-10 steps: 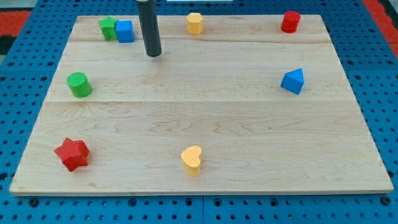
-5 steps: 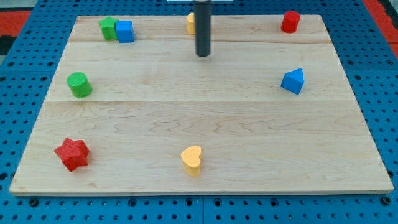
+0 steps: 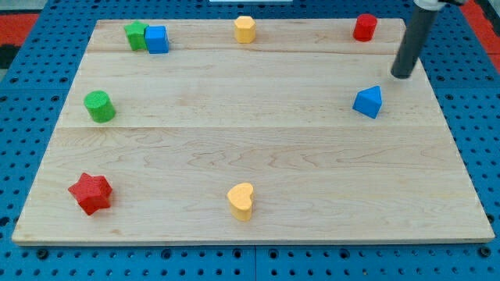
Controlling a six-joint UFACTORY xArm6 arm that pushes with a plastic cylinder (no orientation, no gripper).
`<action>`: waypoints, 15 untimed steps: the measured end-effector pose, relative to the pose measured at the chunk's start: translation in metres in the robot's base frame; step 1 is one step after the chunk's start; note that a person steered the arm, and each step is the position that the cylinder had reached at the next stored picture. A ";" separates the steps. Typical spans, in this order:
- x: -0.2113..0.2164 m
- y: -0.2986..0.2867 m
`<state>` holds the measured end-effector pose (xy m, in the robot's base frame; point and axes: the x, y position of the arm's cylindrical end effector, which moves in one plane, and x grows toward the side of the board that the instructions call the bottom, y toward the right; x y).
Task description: Move the blue triangle towards the yellow hexagon
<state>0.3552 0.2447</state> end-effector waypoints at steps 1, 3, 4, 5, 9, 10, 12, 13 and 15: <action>0.046 -0.027; 0.044 -0.117; 0.022 -0.124; 0.002 -0.112; -0.032 -0.139; -0.019 -0.142; -0.016 -0.219; -0.011 -0.249; 0.016 -0.260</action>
<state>0.3716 -0.0151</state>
